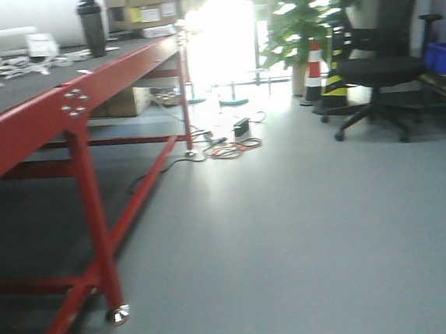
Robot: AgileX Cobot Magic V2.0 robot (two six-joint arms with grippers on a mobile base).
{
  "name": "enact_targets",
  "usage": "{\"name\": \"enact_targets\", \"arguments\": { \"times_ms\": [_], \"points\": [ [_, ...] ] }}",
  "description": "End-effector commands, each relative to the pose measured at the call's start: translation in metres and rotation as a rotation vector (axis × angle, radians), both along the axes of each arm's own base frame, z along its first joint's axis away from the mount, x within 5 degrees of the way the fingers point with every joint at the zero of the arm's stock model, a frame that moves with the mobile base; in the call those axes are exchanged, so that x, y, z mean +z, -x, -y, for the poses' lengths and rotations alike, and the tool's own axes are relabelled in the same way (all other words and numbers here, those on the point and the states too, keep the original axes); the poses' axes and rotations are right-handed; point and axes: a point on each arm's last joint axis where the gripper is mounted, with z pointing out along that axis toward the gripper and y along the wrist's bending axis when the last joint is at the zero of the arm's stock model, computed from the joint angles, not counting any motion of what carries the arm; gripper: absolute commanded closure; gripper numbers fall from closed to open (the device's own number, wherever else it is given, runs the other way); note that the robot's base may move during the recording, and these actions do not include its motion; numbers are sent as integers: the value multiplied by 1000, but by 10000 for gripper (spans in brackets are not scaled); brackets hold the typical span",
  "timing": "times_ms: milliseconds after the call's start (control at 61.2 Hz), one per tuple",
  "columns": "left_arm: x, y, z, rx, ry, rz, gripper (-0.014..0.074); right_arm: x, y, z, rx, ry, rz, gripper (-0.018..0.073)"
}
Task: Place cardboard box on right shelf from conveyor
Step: 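Drive to the steel shelf of blue bins holding the box in the right gripper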
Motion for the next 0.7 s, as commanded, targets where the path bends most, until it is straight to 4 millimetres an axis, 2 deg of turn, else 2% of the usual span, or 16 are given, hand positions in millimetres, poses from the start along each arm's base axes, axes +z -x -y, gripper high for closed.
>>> {"name": "enact_targets", "arguments": {
  "times_ms": [0,686],
  "points": [
    [6,0,-1,5,14,83,713,19,3,2,-23,-6,122,491],
    [6,0,-1,5,14,83,712,19,3,2,-23,-6,122,491]
  ]
}}
